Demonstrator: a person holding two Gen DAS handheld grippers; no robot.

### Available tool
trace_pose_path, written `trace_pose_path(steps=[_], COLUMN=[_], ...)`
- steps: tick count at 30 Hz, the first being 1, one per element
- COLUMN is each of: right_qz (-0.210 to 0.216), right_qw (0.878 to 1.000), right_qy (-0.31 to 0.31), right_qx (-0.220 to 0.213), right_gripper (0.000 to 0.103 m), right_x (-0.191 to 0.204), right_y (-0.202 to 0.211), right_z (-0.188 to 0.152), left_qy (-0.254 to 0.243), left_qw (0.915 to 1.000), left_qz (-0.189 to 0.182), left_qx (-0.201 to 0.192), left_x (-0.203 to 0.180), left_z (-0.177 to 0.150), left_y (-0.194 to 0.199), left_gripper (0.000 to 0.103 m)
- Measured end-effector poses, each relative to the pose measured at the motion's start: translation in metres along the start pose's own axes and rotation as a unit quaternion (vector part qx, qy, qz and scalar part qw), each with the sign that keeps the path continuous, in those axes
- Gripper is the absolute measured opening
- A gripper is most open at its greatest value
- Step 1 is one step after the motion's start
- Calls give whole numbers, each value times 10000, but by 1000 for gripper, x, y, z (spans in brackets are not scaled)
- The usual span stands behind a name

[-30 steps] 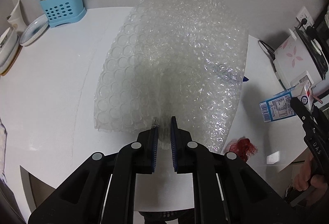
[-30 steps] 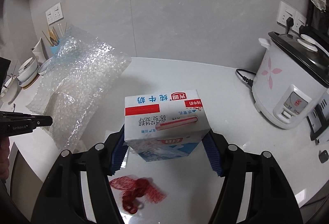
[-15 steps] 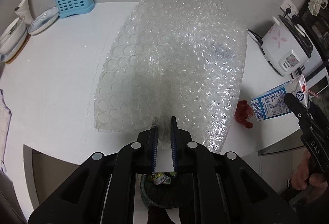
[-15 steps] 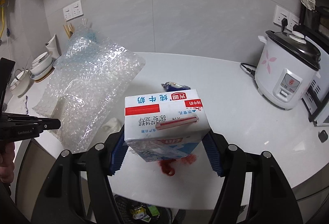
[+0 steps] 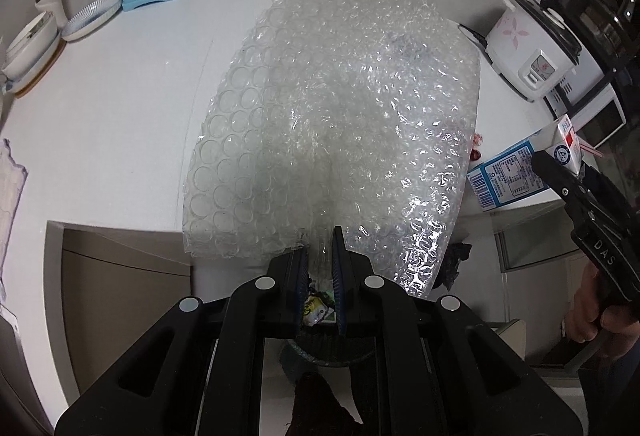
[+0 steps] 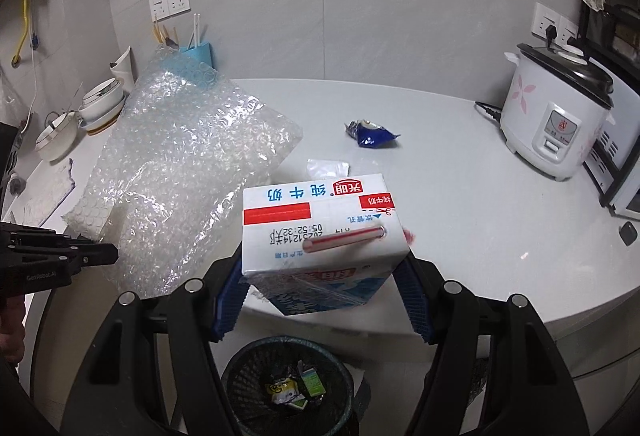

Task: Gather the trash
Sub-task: 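Carry the milk carton and bubble wrap down over the green wastebasket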

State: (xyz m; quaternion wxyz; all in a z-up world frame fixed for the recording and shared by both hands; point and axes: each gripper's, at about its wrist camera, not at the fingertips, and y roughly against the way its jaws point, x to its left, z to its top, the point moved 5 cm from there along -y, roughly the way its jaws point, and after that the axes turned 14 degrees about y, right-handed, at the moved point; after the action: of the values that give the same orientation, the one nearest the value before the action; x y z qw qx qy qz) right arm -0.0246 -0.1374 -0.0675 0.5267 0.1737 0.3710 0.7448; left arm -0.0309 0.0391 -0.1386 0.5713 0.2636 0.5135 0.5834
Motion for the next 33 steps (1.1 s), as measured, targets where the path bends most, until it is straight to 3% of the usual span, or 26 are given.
trace_pose_path(steps=[9, 22, 33], right_qz=[178, 275, 361], right_qw=[9997, 9971, 9926], right_qy=[-93, -215, -187], right_qx=[146, 682, 1140], right_gripper=[63, 63, 63], right_x=[22, 42, 56], right_y=[11, 13, -6], right_z=[-41, -112, -156], left_qy=[-131, -197, -119], left_qw=[9994, 9960, 9902], left_qz=[33, 84, 386], left_qx=[331, 862, 1335], left_x=[20, 43, 60], left_z=[-52, -128, -178], left_y=[-8, -21, -68], left_gripper=[10, 10, 10])
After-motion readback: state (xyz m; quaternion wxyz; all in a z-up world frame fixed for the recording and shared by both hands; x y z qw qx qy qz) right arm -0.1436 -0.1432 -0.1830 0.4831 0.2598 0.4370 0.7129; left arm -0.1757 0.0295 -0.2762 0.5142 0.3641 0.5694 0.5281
